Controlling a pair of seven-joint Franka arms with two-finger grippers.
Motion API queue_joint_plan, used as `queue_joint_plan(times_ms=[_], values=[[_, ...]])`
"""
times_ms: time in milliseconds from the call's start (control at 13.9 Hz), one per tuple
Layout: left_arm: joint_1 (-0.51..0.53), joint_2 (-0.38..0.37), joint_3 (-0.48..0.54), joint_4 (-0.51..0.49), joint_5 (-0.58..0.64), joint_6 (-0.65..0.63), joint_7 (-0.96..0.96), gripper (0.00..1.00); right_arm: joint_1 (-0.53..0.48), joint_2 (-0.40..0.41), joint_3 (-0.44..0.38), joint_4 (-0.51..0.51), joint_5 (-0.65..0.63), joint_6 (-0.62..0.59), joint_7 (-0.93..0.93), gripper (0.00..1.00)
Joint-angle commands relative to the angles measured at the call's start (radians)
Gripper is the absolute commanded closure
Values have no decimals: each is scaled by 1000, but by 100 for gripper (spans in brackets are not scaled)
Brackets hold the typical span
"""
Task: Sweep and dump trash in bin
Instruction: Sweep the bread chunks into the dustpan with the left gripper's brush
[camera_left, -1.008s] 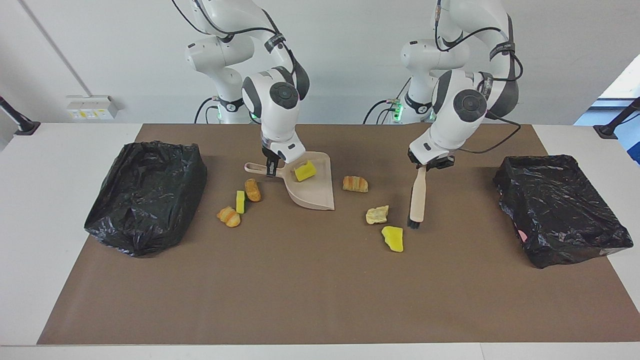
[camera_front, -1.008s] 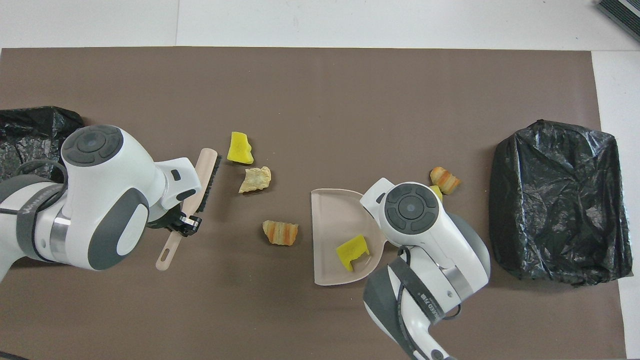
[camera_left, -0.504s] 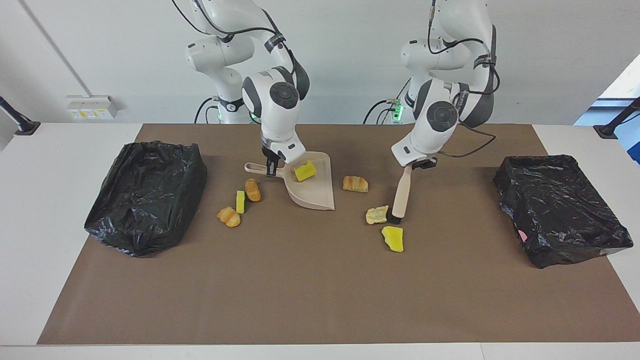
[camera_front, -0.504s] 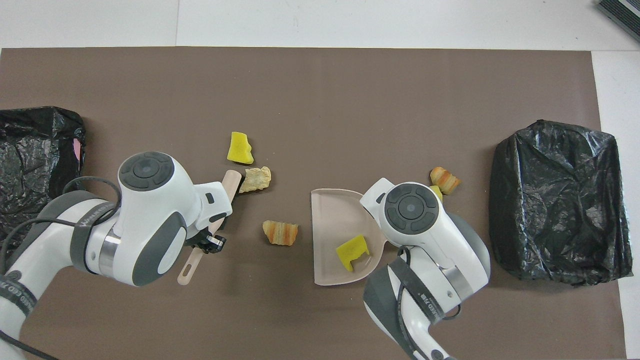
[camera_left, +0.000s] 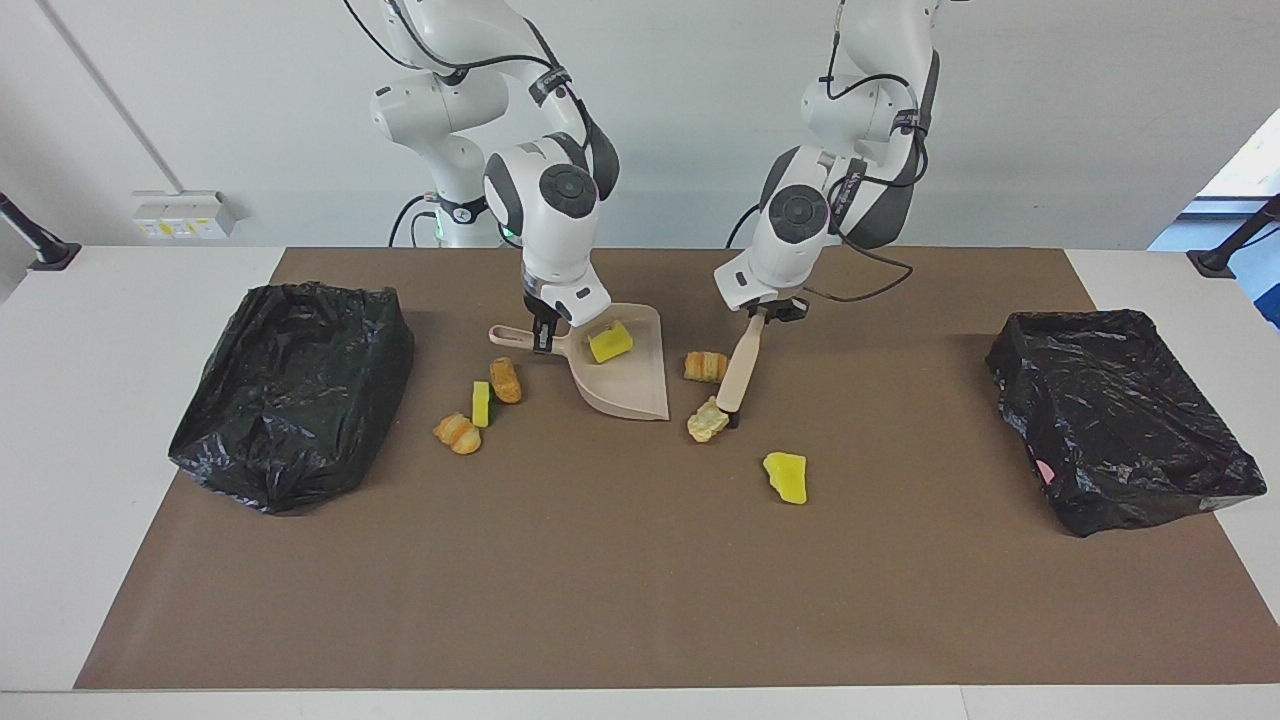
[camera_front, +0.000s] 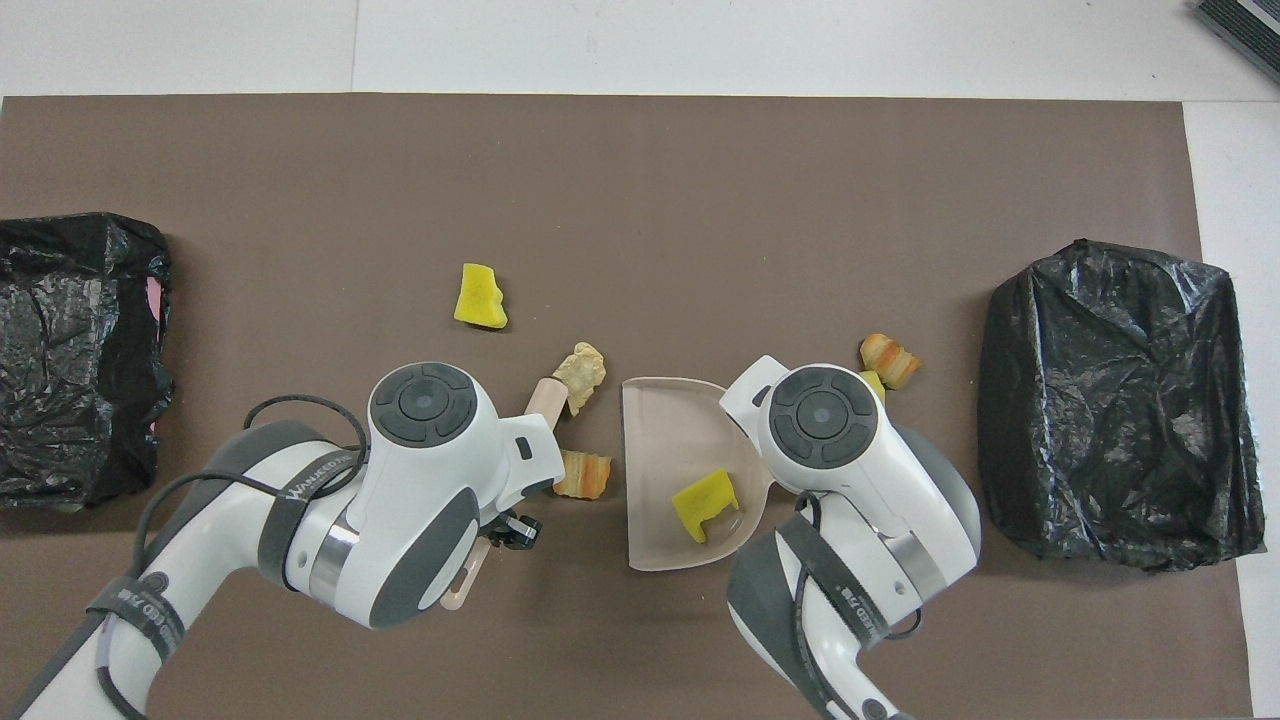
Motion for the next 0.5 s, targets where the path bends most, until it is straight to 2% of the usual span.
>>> queue_joint_plan(times_ms=[0, 288, 432], values=[[-89, -29, 13, -28, -70, 42, -61, 100, -3, -21, 4, -17, -5, 1, 31, 100], [-183, -31, 11, -13, -166, 69, -162, 100, -3, -21, 4, -17, -5, 1, 31, 100], [-192, -10, 13, 39, -187, 72, -216, 100, -3, -21, 4, -17, -5, 1, 31, 100]])
